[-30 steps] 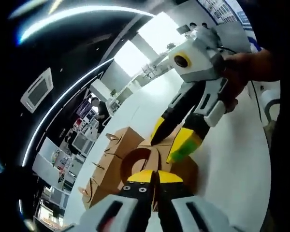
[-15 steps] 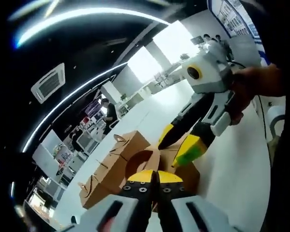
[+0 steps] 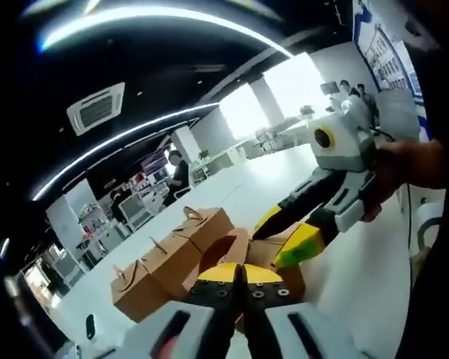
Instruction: Pick up one paper box from the group, open the paper box, and remove the item inside
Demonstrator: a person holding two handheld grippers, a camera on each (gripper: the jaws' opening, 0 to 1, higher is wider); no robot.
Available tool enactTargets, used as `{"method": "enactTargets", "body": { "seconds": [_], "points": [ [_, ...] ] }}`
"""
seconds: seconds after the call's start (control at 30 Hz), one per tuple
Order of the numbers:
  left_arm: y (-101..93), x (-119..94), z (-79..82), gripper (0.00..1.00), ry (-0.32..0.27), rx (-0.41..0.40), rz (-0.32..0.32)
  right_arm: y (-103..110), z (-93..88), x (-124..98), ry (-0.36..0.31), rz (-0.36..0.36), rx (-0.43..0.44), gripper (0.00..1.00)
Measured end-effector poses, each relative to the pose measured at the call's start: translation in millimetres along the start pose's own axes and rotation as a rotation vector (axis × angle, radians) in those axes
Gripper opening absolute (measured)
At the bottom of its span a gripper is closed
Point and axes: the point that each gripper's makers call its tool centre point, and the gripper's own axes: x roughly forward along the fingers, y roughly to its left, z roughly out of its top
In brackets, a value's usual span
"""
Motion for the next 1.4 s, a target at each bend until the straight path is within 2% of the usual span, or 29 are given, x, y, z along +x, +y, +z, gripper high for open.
{"method": "enactTargets", "body": {
  "seconds": [0.37,0.47,0.53,0.6,0.67,0.87,0.93,1.07,1.23,1.37,1.4],
  "points": [
    [13.3,-3,2.3,0.04,-0.09,-0.232,0.046,-2,-1.3,0,0.001,-0.002,0.015,0.34],
    [15.4,-4,3.1,0.04,-0.108,-0.269,0.048,-4,-3.2,-1,0.007,-0.005,0.044,0.35],
    [14.1,-3,3.4,0.04,-0.105,-0.272,0.047,-2,-3.2,-2,0.007,-0.011,0.023,0.35],
    [11.6,-1,3.8,0.04,-0.095,-0.247,0.048,-3,-2.1,-1,0.017,-0.008,0.021,0.35],
    [12.4,-1,5.5,0.04,-0.099,-0.239,0.051,-4,0.1,-2,0.044,-0.006,-0.042,0.35],
    [17.5,2,11.3,0.04,-0.113,-0.247,0.057,-3,6.5,1,0.063,-0.011,-0.161,0.34],
    [16.5,4,11.8,0.04,-0.11,-0.23,0.058,-4,10.1,2,0.053,-0.01,-0.155,0.34],
    [12.7,8,7.9,0.04,-0.08,-0.171,0.061,-6,20.6,4,-0.005,0.014,-0.007,0.34],
    [7.6,10,6.5,0.05,-0.045,-0.055,0.066,-9,20.5,10,0.02,0.005,-0.039,0.33],
    [3.9,12,6.3,0.09,-0.019,0.039,0.075,-9,3.3,16,0.101,0.009,-0.075,0.33],
    [3.7,13,5.8,0.1,-0.007,0.067,0.084,-9,6.5,17,0.074,0.009,-0.065,0.33]
  ]
}}
